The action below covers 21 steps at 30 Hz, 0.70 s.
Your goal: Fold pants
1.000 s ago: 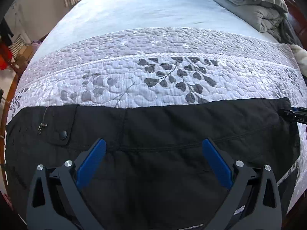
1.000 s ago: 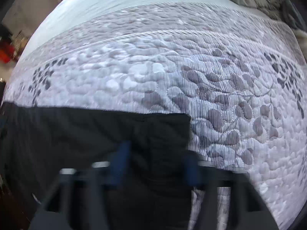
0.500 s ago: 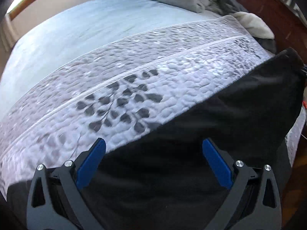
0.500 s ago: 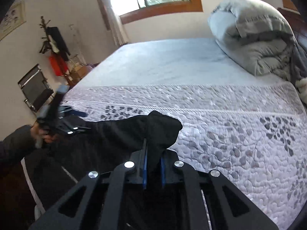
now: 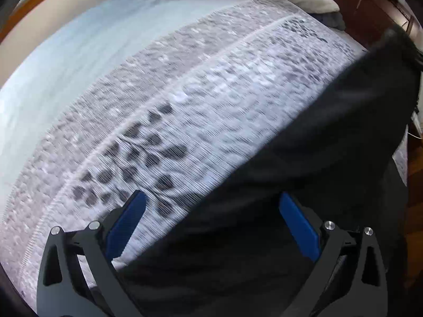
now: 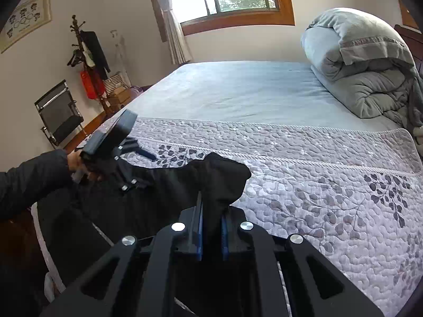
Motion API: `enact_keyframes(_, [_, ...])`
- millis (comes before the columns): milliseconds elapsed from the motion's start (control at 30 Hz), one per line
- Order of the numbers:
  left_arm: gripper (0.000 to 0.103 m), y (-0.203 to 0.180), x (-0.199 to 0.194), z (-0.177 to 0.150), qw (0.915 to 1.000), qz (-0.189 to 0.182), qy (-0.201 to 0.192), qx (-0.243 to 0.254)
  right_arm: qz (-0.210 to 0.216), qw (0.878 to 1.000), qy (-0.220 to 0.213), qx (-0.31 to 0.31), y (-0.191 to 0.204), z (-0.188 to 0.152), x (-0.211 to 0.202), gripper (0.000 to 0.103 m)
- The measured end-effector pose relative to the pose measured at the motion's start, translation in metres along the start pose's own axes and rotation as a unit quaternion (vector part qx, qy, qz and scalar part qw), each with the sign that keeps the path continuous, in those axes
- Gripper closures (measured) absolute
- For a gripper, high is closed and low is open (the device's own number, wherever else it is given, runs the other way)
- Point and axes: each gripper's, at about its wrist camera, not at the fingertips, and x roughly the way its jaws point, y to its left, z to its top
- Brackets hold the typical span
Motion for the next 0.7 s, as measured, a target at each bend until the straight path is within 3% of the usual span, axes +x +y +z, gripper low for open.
enact_keyframes(200, [0.003,0.004,-0.003,0.016,0.9986,-0.014,-0.003,0.051,0.014,1.000,-0.009,0.003,-0.001,-0.001,-0.008,0.093])
enact_keyframes(367, [0.003,0.014,-0.009,0.022,0.9972,-0.055,-0.021,0.045,0.012,1.000,-0.010,0.001,0.001,-0.004,-0.010,0.093])
enact_keyframes(467, [0.003,0.002,0.005,0.013,0.9894,-0.121,0.036,0.071,0.016,1.000,-0.016,0.012,-0.004,-0.004,-0.011,0.093])
enact_keyframes(500, [0.003,-0.003,0.011,0.011,0.9872,-0.127,0.049,0.082,0.016,1.000,-0.017,0.014,-0.005,-0.003,-0.011,0.093])
enact_keyframes(633, [0.005,-0.020,0.015,-0.003,0.9823,-0.145,0.050,0.107,0.011,1.000,-0.016,0.019,-0.006,-0.006,-0.009,0.093])
enact_keyframes(700, [0.021,-0.023,0.012,-0.008,0.9825,-0.147,0.043,0.106,0.009,0.999,-0.016,0.027,-0.009,-0.008,-0.009,0.093])
